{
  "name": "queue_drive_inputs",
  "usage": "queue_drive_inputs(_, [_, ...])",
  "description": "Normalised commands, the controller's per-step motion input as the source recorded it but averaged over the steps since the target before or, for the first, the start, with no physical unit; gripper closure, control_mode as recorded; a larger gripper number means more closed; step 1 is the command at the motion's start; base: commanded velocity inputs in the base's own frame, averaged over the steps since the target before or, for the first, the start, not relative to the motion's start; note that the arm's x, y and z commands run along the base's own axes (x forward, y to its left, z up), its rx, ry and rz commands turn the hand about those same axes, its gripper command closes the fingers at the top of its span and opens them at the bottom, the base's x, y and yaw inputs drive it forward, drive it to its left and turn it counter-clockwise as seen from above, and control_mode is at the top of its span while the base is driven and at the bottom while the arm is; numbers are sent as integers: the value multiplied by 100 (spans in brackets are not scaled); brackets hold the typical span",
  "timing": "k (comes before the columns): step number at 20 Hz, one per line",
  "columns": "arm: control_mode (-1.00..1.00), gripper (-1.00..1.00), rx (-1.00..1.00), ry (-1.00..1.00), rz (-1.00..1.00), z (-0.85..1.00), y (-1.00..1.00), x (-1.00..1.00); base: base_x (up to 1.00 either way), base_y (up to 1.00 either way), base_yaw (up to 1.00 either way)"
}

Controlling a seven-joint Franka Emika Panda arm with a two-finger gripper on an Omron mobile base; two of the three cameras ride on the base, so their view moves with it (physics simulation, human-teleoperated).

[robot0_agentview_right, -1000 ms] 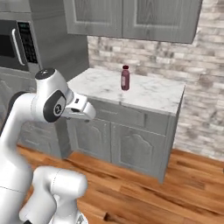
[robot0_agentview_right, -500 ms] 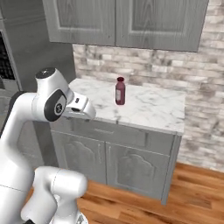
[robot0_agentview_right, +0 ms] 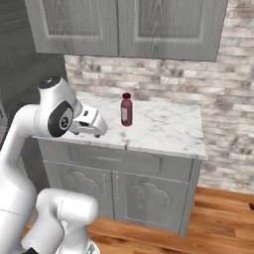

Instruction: Place the drinks on the dining counter in a tight cluster.

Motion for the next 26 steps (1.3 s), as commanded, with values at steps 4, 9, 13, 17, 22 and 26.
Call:
queue_drive_inputs(4, [100,-100,0,0,0,0,0,0,64,2,-28])
queue_drive_inputs(9, [100,-100,0,0,0,0,0,0,82,1,-13])
queue_drive_inputs(13, [100,-100,0,0,0,0,0,0,54,2,0])
queue_drive_inputs(17, [100,-100,0,0,0,0,0,0,69,6,5])
queue_drive_inputs(22, [100,-100,0,0,0,0,0,0,91,0,2])
queue_drive_inputs(26, [100,-100,0,0,0,0,0,0,20,-1,0])
